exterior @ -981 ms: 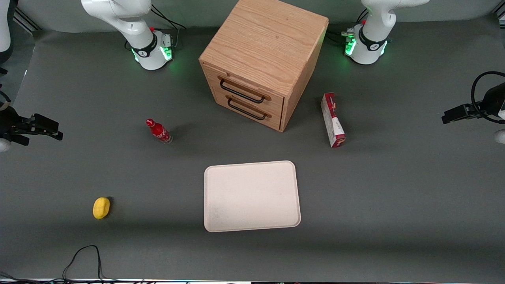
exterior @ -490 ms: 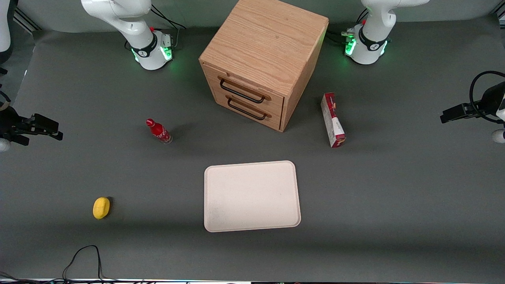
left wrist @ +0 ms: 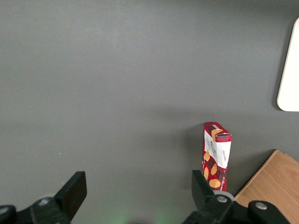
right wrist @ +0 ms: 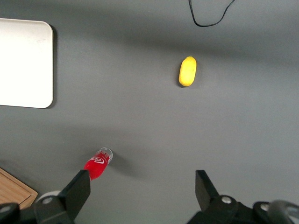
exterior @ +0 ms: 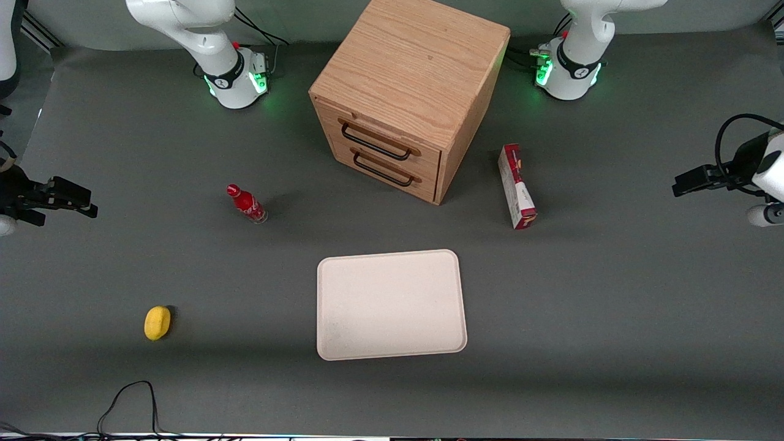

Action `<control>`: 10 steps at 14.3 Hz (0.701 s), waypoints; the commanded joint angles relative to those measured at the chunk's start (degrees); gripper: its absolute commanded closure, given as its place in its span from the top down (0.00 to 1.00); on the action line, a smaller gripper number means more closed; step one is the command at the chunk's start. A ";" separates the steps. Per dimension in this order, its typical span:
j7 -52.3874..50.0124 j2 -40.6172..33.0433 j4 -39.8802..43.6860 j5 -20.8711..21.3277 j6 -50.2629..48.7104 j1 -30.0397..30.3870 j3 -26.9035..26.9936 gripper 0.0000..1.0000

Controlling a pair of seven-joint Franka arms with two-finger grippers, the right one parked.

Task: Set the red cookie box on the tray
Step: 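Move the open left gripper over the upright red cookie box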

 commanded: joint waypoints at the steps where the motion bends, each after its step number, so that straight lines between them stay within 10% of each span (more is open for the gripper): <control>1: 0.64 -0.36 -0.36 -0.37 0.11 -1.27 -0.57 1.00; 10: -15.35 -7.11 -4.30 -6.17 -4.10 -10.14 -9.34 1.00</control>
